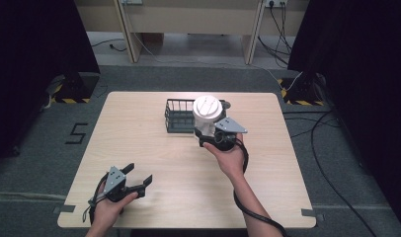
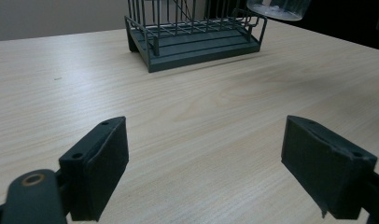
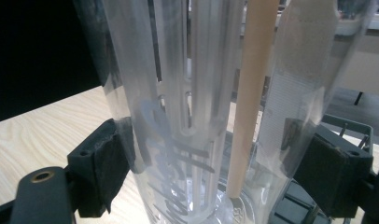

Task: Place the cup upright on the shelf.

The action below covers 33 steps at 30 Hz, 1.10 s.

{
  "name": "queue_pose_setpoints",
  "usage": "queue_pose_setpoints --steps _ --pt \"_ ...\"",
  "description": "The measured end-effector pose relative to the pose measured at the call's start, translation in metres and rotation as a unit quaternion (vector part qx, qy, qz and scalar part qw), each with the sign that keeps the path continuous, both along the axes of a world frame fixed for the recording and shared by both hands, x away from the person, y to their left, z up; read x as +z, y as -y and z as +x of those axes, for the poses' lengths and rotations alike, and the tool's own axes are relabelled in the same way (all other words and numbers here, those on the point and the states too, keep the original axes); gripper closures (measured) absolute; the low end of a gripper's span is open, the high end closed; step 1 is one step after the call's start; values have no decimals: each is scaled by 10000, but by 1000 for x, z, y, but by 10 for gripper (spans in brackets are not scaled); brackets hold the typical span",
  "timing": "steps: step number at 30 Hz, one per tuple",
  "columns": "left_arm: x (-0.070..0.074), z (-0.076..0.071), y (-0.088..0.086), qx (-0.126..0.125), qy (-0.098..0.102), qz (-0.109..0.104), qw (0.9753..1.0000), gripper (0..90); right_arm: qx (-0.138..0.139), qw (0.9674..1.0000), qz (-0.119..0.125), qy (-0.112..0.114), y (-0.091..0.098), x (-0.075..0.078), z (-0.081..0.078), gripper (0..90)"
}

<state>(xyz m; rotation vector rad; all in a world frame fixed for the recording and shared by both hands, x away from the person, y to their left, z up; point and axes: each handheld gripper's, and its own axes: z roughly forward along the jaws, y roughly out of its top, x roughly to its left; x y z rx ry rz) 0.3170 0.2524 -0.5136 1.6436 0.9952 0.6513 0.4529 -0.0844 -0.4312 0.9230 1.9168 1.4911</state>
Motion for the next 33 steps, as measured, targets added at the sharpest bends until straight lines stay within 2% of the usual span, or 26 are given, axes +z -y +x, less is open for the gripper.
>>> queue_pose_setpoints --steps 33 --pt "0 0 1 -23 -36 -57 10000 145 -218 9998 13 13 -7 24 34 184"
